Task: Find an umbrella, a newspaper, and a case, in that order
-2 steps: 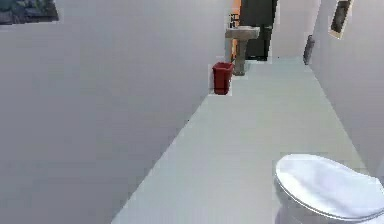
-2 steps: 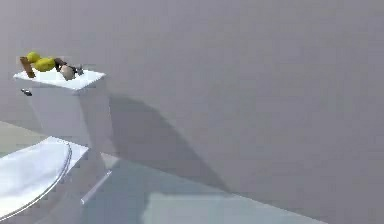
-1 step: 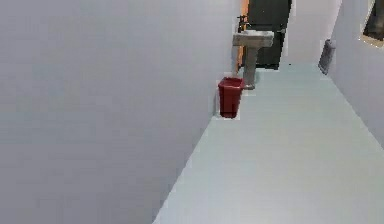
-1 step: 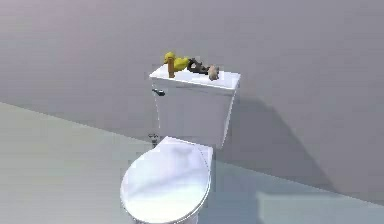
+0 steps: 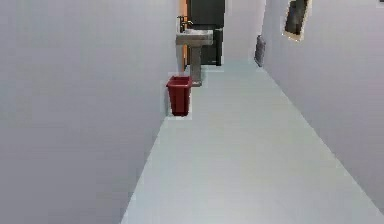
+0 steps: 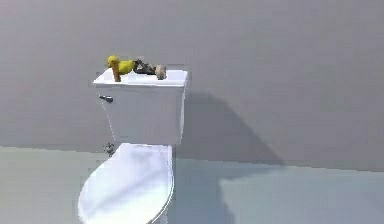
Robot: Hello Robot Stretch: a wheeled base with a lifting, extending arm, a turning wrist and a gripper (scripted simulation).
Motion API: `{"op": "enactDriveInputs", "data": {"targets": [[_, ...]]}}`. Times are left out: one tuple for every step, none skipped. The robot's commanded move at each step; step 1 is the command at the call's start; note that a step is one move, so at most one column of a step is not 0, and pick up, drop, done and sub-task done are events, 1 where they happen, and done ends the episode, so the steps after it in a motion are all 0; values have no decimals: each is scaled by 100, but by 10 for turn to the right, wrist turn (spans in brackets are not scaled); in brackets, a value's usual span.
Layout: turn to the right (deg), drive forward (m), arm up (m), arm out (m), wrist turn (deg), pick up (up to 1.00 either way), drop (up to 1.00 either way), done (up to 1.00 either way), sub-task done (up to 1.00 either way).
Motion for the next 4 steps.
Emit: {"op": "enactDriveInputs", "data": {"targets": [[0, 75, 0, 0, 0, 0, 0, 0, 0], [180, 0, 0, 0, 0, 0, 0, 0, 0], [0, 100, 0, 0, 0, 0, 0, 0, 0], [0, 100, 0, 0, 0, 0, 0, 0, 0]]}}
